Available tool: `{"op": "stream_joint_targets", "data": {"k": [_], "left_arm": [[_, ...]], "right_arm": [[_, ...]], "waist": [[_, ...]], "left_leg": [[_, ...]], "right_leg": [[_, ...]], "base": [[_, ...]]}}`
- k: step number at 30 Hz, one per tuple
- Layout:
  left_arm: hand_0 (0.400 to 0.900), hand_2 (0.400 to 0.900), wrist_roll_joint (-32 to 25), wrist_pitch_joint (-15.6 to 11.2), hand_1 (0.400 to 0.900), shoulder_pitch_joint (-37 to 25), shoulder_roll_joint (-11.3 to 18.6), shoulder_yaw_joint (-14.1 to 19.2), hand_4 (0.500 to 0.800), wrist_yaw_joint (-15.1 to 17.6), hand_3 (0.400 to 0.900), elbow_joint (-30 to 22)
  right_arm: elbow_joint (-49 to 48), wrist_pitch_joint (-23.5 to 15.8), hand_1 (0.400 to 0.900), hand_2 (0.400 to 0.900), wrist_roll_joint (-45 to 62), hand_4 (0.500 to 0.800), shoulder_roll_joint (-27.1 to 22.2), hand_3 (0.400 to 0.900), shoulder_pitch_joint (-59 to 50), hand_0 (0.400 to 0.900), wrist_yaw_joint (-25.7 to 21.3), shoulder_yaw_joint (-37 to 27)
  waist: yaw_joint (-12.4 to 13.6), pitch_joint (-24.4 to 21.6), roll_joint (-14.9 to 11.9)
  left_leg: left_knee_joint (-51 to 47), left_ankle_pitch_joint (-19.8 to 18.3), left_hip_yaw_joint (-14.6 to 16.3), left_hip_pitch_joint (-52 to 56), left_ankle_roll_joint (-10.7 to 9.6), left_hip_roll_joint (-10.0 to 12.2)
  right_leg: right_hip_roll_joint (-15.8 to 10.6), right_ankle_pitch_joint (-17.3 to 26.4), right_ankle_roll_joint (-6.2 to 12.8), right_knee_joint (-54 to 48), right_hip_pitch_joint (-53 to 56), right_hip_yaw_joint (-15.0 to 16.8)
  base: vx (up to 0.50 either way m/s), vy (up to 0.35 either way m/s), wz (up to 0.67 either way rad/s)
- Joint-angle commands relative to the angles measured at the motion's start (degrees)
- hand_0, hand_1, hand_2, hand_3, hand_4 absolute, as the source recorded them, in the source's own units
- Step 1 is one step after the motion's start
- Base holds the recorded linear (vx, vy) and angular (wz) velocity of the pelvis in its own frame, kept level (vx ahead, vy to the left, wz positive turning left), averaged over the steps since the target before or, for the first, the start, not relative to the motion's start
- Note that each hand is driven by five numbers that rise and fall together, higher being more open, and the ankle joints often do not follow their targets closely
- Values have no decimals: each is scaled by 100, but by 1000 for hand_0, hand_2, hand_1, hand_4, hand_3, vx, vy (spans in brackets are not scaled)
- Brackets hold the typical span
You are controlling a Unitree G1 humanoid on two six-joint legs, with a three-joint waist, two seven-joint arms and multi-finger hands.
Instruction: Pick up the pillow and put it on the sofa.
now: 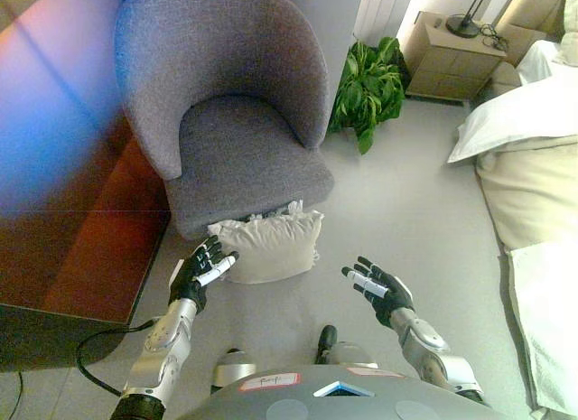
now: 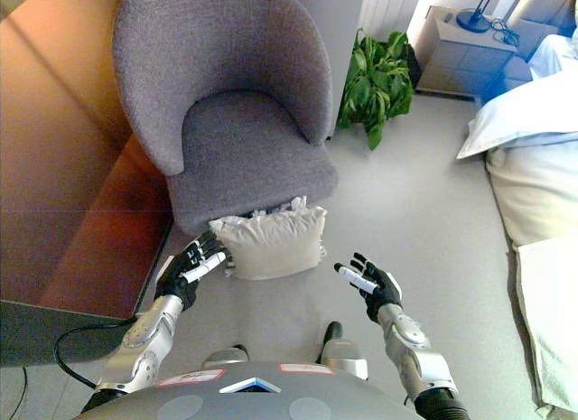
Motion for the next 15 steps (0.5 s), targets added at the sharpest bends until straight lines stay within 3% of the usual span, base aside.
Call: {"op": "stream_joint_targets", "data": {"k": [1, 15], "left_arm": [[900, 900, -85, -468, 900, -413, 122, 131, 800, -123, 900, -444], [900, 900, -2, -494, 900, -424, 157, 120, 800, -96, 900, -491]], "right_arm": [[-436, -273, 900, 900, -66, 800, -95, 900, -385, 900, 38, -350], [-495, -389, 900, 900, -392, 800, -148, 900, -364, 900, 4, -311]], "waist": [[-6, -21, 24], [-6, -21, 42]], "left_leg": [[230, -211, -186, -117, 330, -109], [168, -162, -182, -87, 307, -78]], "right_leg": [[-168, -347, 414, 22, 428, -34], [-145, -355, 410, 22, 428, -36]], "base": [[0, 0, 0], [-3, -1, -1]]}}
